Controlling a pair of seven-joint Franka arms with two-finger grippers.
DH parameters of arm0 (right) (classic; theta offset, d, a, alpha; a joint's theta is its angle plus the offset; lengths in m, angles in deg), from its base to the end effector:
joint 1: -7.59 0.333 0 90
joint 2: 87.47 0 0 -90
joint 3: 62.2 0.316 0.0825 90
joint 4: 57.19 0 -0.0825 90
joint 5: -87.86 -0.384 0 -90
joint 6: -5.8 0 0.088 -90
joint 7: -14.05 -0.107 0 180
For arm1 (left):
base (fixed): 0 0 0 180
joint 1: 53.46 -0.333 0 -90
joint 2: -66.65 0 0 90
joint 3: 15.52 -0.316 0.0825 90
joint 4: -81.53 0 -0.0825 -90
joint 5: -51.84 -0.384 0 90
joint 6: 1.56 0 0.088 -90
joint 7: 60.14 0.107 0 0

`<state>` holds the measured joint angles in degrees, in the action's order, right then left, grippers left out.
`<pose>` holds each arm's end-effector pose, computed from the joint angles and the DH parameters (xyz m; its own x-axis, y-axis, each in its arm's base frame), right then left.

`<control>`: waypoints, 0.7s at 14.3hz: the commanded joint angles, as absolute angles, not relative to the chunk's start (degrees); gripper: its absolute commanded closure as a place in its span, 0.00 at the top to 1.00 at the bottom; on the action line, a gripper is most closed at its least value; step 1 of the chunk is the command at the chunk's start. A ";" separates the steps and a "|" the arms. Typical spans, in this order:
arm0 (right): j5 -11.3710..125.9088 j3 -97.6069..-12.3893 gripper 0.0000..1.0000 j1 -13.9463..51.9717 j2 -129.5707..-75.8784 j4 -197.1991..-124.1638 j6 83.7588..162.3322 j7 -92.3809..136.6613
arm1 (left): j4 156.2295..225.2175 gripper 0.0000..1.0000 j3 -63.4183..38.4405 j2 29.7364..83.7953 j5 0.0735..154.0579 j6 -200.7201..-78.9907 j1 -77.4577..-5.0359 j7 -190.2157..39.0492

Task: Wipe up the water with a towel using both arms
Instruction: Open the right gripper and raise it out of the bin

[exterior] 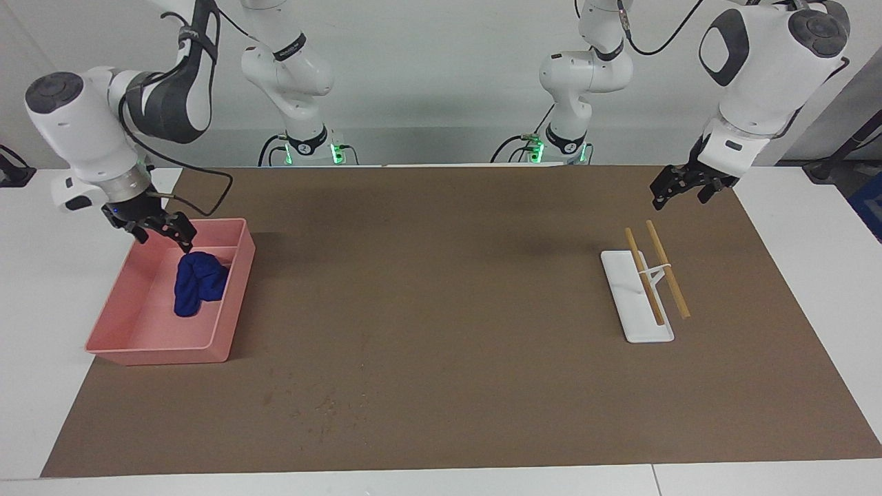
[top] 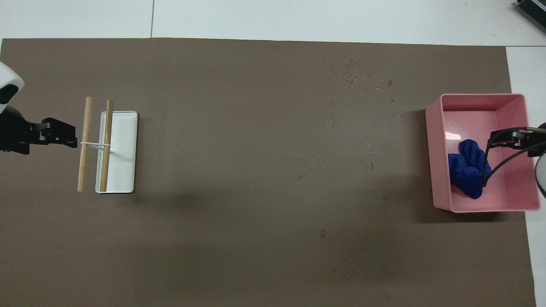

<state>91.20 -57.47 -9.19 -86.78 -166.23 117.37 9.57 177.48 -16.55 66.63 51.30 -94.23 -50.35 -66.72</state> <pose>0.5499 -0.1212 0.5056 0.9628 -0.2634 0.0597 -0.2665 -0.9624 0.0518 0.5545 -0.0192 0.5792 0.9954 0.0781 -0.0561 0.0773 -0.9969 -0.0159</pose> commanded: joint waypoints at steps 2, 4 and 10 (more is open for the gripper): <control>88.30 -56.66 1.00 -4.47 -85.71 -158.21 108.75 2.47 | 178.47 1.00 -16.66 67.97 50.87 -93.58 -50.12 -66.82; 88.38 -56.57 1.00 -1.13 -86.67 -152.67 104.17 -1.66 | 178.29 1.00 -16.66 67.97 50.96 -93.49 -50.12 -66.82; 88.56 -56.40 1.00 4.16 -87.91 -144.12 94.67 -7.66 | 178.38 1.00 -16.66 68.32 51.05 -93.41 -50.21 -66.82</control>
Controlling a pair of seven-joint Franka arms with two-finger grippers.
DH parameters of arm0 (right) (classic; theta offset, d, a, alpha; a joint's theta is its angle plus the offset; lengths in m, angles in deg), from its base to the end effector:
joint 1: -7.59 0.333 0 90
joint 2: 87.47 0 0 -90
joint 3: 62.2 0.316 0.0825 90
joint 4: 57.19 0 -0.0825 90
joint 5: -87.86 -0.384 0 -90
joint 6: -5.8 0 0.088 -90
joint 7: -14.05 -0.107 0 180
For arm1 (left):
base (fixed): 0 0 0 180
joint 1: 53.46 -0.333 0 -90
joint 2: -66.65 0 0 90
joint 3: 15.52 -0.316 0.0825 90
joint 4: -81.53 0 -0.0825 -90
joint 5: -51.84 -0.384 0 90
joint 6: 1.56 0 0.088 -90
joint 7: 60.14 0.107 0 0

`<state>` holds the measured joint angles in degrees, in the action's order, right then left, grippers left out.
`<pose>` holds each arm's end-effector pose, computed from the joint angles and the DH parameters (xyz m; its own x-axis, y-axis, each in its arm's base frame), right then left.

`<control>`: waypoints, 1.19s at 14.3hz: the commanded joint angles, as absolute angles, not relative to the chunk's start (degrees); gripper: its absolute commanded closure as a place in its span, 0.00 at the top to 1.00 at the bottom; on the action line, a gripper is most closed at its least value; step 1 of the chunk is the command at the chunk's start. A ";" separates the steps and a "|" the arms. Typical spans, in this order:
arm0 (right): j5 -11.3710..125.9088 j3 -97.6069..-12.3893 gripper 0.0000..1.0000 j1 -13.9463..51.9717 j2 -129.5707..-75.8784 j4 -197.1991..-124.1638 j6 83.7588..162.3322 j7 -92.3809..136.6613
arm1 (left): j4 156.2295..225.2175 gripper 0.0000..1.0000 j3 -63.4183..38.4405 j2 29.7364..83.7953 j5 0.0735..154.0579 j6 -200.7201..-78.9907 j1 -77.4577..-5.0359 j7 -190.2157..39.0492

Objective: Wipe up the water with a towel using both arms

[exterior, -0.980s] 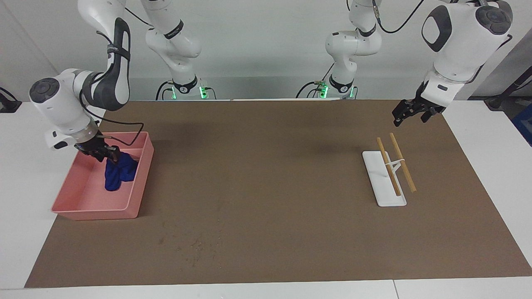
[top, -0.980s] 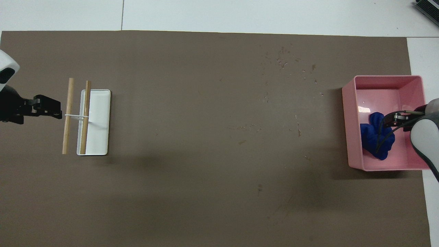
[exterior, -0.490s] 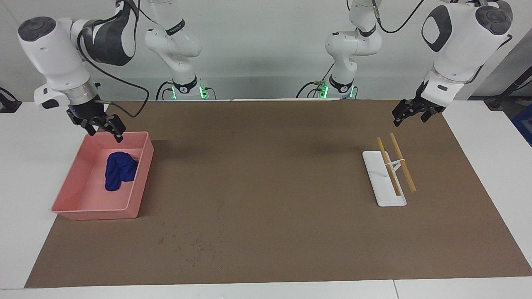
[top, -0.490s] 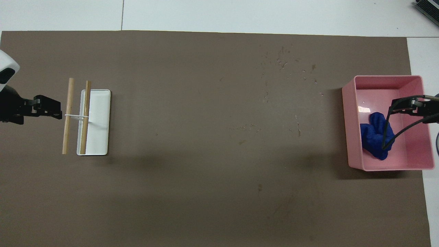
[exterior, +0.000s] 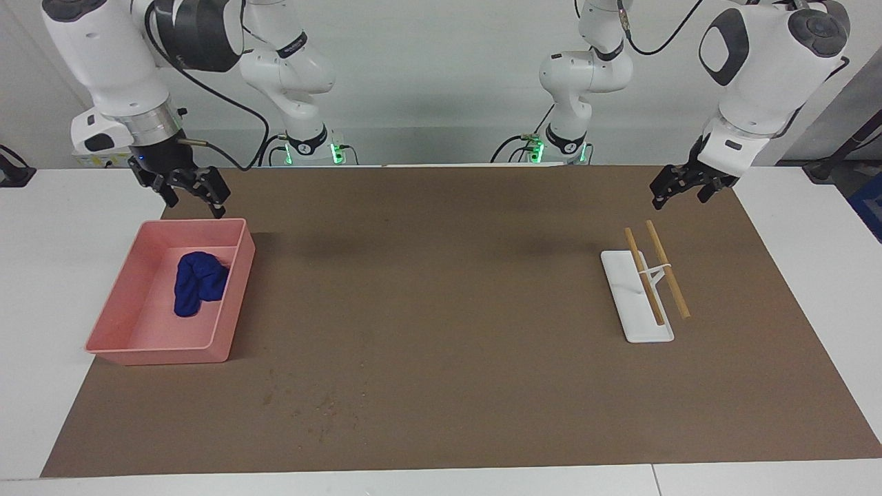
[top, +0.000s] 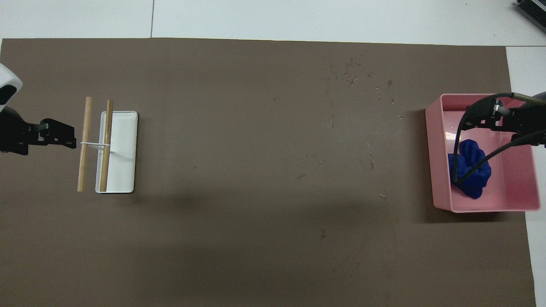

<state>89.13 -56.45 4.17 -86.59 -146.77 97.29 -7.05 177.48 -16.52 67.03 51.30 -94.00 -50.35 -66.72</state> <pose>0.5524 0.0206 0.6388 0.9455 -0.3211 0.0539 -0.3218 -0.9468 0.0046 0.5523 -0.0193 0.5827 0.9956 0.0776 -0.0532 0.0769 -0.9969 -0.0155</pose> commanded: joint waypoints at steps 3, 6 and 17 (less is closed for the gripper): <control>88.47 -56.14 1.00 4.16 -88.09 -142.01 91.93 -7.13 | 178.38 1.00 -16.66 68.32 51.05 -93.32 -50.12 -66.82; 88.30 -56.22 1.00 3.72 -88.09 -142.01 90.61 -3.46 | 178.47 1.00 -16.66 68.32 51.05 -93.32 -50.12 -66.82; 88.30 -56.40 1.00 3.46 -87.47 -142.71 90.18 2.37 | 174.08 1.00 -16.92 68.85 51.49 -87.52 -50.12 -66.64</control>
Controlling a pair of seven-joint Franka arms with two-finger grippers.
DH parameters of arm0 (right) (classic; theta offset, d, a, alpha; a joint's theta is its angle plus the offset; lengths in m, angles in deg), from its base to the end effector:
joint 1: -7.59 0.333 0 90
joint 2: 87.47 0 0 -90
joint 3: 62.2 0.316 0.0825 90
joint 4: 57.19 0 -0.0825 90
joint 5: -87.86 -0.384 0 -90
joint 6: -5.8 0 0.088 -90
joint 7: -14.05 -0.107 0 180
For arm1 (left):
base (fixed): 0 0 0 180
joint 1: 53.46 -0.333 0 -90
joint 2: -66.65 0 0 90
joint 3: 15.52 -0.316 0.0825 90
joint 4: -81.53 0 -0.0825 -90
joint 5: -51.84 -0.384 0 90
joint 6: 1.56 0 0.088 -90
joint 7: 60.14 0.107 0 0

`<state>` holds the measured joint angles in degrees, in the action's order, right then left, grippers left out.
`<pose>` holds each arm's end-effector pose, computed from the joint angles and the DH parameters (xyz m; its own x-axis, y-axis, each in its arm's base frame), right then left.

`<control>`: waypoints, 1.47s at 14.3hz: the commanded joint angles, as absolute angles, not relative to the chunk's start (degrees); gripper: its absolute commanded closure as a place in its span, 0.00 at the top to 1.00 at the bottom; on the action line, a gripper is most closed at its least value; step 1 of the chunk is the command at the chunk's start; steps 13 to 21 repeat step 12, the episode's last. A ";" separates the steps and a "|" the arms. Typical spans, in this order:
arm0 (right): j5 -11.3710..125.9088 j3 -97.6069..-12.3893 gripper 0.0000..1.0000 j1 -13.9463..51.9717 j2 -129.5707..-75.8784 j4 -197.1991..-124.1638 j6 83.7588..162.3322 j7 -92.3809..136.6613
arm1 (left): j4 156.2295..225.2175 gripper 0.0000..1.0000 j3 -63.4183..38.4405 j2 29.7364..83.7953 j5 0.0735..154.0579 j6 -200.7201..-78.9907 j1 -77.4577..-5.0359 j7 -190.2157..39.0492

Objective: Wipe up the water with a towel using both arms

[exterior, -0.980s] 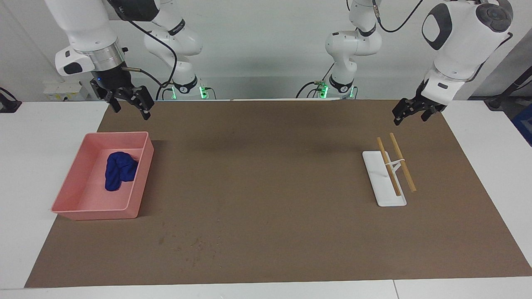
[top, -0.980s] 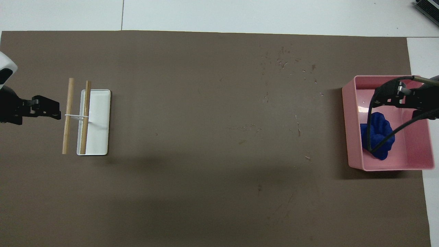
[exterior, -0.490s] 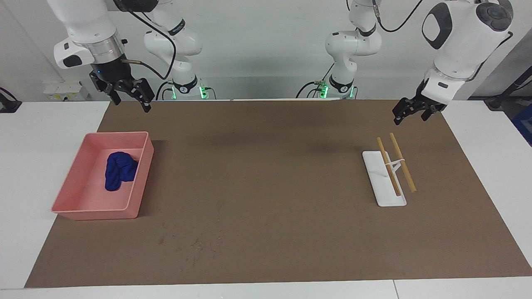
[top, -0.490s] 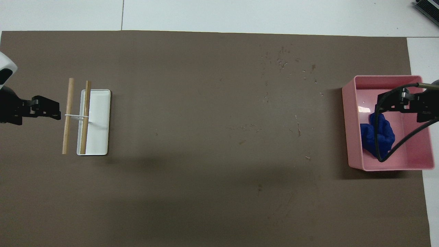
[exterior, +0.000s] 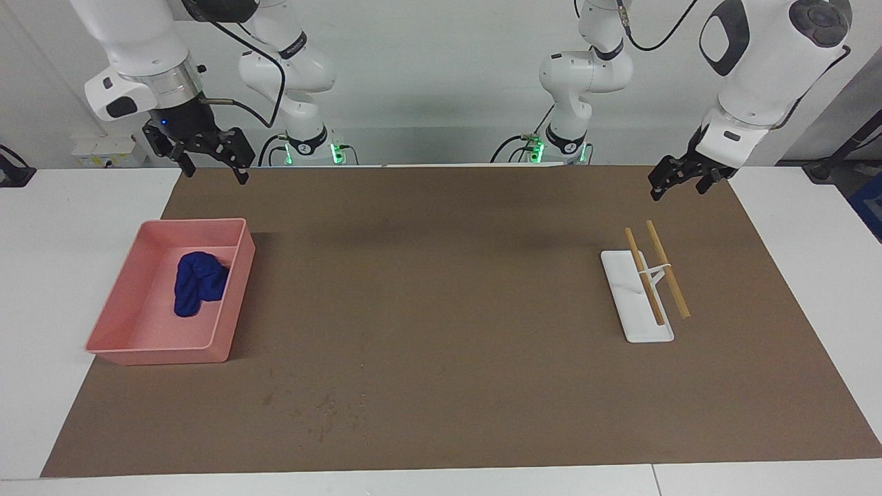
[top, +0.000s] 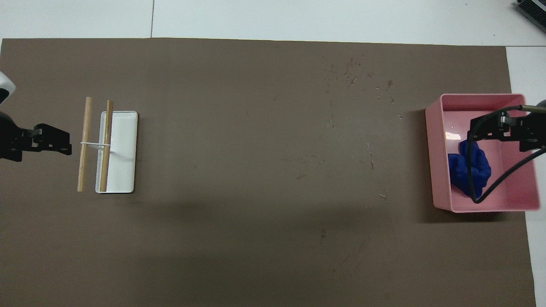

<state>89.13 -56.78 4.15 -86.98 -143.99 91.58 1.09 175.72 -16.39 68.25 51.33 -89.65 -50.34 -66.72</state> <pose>0.5445 0.0166 0.6489 0.9814 -0.1920 -0.0039 -0.1919 -0.9811 0.0244 0.5399 -0.0201 0.6027 0.9941 0.0759 -0.0770 0.0747 -0.9971 -0.0174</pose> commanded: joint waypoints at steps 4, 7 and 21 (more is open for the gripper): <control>88.21 -56.48 1.00 3.89 -87.56 -142.62 90.09 2.45 | 174.07 1.00 -16.75 68.85 51.93 -87.43 -50.12 -66.73; 88.21 -56.66 1.00 4.07 -87.56 -142.71 89.91 2.45 | 174.34 1.00 -16.48 69.46 51.93 -87.52 -50.12 -66.73; 88.12 -56.66 1.00 3.63 -87.21 -143.59 89.74 2.45 | 174.51 1.00 -16.57 69.64 51.93 -87.78 -50.12 -66.64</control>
